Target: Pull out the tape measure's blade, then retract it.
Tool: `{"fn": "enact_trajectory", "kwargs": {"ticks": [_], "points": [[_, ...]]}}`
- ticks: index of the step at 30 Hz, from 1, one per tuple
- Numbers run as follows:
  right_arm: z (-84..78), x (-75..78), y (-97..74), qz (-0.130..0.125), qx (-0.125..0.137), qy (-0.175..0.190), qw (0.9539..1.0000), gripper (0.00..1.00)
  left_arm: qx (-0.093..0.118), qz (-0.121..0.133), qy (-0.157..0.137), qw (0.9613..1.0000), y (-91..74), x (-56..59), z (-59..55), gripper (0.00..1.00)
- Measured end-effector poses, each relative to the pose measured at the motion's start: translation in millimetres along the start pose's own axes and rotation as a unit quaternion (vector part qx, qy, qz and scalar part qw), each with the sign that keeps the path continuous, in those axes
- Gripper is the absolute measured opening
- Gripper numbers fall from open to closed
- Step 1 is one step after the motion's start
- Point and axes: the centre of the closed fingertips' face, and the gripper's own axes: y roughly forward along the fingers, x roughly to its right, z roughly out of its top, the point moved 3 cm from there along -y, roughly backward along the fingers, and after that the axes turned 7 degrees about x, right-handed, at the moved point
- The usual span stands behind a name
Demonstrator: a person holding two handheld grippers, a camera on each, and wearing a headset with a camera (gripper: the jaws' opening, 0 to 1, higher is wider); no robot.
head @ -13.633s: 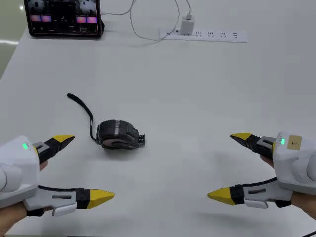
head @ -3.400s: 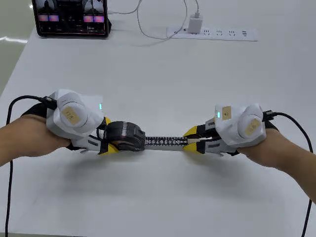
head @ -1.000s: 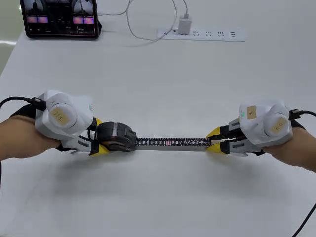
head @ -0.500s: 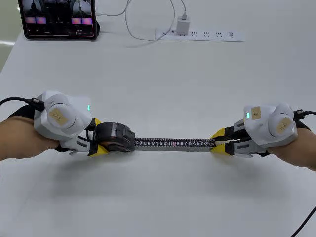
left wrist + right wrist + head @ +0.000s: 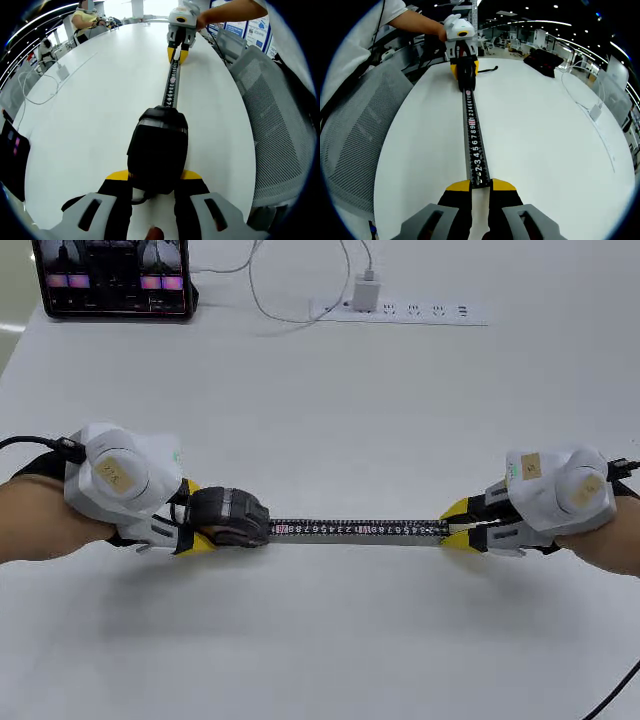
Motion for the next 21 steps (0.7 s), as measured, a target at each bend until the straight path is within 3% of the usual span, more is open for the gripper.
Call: {"fn": "enact_trajectory", "kwargs": {"ticks": [10,21], "points": [[-11.7,0.5,-8.9,-0.003,-0.015,0.003,0.9999,0.07,0.001,0.001,-0.001,1.0,-0.2,0.1,0.6,0.27],[-10.5,0.6,-7.9,-0.006,-0.016,0.012,0.9998,0.08,0.001,0.004,-0.004,1.0,-0.1,-0.1,2.1,0.28]]}}
